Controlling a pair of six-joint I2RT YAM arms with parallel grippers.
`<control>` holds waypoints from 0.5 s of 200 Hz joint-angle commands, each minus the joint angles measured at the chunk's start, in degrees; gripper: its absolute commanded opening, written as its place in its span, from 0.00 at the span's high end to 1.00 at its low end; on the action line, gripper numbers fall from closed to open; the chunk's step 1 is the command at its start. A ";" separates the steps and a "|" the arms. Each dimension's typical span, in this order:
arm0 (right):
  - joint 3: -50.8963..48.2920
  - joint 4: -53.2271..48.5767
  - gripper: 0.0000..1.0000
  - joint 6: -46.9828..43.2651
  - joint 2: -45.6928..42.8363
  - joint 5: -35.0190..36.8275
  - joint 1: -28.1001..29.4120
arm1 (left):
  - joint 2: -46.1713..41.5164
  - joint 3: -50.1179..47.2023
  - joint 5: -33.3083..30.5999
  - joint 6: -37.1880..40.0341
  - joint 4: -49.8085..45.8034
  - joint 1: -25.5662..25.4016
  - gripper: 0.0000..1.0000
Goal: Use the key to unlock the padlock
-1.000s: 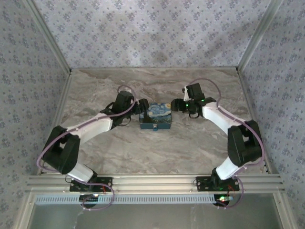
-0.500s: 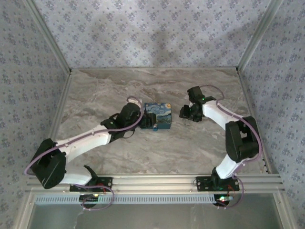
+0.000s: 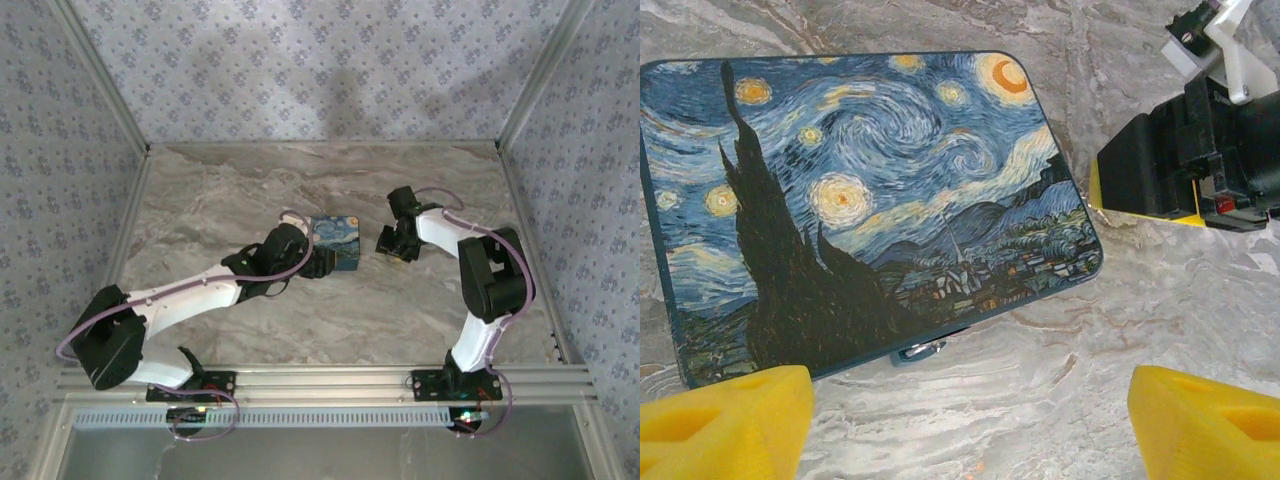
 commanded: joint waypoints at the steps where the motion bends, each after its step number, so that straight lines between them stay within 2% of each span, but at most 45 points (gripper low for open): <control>1: 2.34 0.57 0.54 1.49 0.78 0.03 0.22 | 0.74 1.24 -0.96 -0.27 0.22 -0.26 0.18; 47: 4.43 -0.47 0.55 1.49 2.65 1.27 0.18 | 0.81 0.51 -1.18 -1.33 1.03 -0.40 0.18; 100: 4.10 -0.44 0.64 3.07 4.48 0.57 0.10 | 1.07 0.17 -1.55 -1.96 1.18 -0.35 0.18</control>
